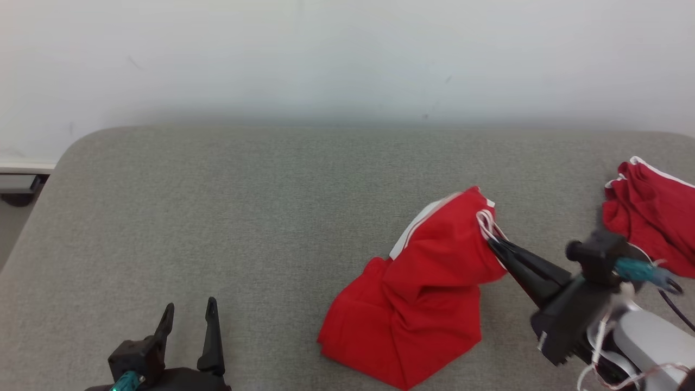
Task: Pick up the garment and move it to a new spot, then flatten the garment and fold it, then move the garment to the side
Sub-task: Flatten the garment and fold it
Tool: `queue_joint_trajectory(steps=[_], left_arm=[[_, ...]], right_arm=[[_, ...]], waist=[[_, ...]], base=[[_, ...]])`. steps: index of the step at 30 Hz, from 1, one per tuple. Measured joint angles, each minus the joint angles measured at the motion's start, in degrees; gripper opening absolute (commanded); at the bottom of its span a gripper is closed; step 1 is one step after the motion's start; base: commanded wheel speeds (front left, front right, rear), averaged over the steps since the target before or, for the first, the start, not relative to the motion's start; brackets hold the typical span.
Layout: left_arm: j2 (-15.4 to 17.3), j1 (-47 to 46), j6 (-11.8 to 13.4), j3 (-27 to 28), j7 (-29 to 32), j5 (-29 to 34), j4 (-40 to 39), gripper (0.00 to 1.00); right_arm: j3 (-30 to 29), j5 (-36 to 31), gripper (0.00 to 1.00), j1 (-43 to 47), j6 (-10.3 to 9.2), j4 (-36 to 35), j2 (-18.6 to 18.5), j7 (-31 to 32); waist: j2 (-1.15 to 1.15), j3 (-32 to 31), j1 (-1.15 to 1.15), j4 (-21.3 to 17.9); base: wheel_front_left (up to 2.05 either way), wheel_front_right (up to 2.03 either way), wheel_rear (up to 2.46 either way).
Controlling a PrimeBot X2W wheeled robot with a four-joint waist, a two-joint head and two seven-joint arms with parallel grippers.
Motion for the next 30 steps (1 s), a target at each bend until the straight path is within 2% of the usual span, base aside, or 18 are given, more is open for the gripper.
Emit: queue_joint_trajectory(steps=[7, 14, 19, 25, 26, 27, 28, 30], left_arm=[[0.1, 0.0, 0.0, 0.1, -0.2, 0.0, -0.5, 1.00], [0.1, 0.0, 0.0, -0.5, -0.1, 0.0, -0.8, 1.00], [0.0, -0.2, 0.0, -1.1, 0.1, 0.0, -0.9, 1.00], [0.0, -0.6, 0.0, -1.3, 0.4, 0.0, -0.7, 1.00], [0.0, -0.9, -0.1, -1.5, 0.4, 0.0, -0.6, 1.00], [0.0, -1.4, -0.1, -1.6, 0.5, 0.0, -0.4, 1.00], [0.0, -1.8, -0.1, -1.5, 0.7, 0.0, -0.4, 1.00], [0.0, -2.0, -0.1, -1.4, 0.7, 0.0, -0.2, 1.00]], right_arm=[[-3.4, 3.5, 0.00, 9.6, -0.01, -3.4, -5.4, -4.6], [-1.2, 9.0, 0.00, 19.3, 0.00, -3.6, -8.3, -4.3], [0.2, 10.5, 0.00, 21.6, 0.00, -0.5, -10.7, -2.2], [1.7, 8.6, 0.00, 20.7, -0.01, 3.3, -11.5, 1.0], [1.7, 8.6, 0.15, 20.7, -0.01, 3.6, -11.5, 1.3], [1.7, 8.6, 0.91, 20.8, -0.01, 3.6, -11.5, 1.3], [1.4, 8.9, 1.00, 20.7, -0.01, 3.5, -11.3, 1.3], [-1.2, 11.6, 1.00, 19.8, -0.01, 1.8, -10.7, -0.2]], waist=[[0.00, -0.2, 0.00, -2.8], [0.00, 0.5, 0.00, -4.7], [0.00, 1.4, 0.00, -5.4], [0.00, 2.2, 0.00, -6.2], [0.00, 2.3, 0.00, -6.3], [0.00, 2.4, 0.01, -6.3], [0.00, 2.5, 0.01, -6.3], [0.00, 2.5, 0.00, -6.5]], base=[[0.00, 0.00, 0.00], [0.00, 0.00, 0.00], [0.00, 0.00, 0.00], [0.00, 0.00, 0.00], [0.00, 0.00, 0.00], [0.00, 0.00, 0.00], [0.00, 0.00, 0.00], [0.00, 0.00, 0.00]])
